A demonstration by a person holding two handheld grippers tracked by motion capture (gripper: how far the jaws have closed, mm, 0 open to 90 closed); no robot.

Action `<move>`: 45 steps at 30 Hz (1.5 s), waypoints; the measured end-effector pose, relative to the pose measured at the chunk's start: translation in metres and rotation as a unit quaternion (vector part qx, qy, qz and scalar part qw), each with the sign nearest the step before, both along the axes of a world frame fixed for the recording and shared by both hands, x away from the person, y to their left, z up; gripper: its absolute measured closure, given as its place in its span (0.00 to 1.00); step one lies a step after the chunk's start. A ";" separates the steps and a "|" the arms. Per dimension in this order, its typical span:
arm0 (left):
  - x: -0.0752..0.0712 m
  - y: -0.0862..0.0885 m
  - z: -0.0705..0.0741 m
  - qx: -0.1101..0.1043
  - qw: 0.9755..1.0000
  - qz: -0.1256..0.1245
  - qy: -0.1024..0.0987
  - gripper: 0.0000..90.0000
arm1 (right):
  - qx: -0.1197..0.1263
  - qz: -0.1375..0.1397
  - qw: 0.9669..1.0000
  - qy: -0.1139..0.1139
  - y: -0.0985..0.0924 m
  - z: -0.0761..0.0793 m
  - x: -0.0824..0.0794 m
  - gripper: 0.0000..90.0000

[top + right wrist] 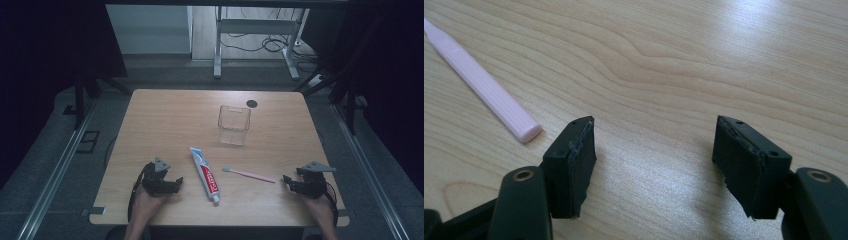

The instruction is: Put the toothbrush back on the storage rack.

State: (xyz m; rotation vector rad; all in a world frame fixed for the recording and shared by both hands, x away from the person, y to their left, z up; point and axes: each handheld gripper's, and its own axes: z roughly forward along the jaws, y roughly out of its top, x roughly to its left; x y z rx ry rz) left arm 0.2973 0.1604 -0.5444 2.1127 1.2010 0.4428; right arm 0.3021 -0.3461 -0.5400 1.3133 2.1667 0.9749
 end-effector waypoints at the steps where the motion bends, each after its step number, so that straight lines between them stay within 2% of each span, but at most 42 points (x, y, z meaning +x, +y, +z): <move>1: 0.000 0.000 0.000 0.000 1.000 0.002 -0.001 0.15 | 0.000 0.000 1.000 0.000 0.000 0.000 0.000 0.37; 17: -0.001 0.000 0.000 -0.001 1.000 0.004 -0.002 0.16 | 0.000 0.000 1.000 0.000 0.000 0.000 0.000 0.38; 30: -0.001 0.000 0.000 -0.001 1.000 0.004 -0.002 0.16 | -0.002 0.009 1.000 0.005 0.001 0.004 -0.001 0.50; 45: -0.001 0.000 0.000 0.000 1.000 0.004 -0.002 0.16 | 0.014 0.034 0.999 0.011 0.008 0.018 -0.001 0.66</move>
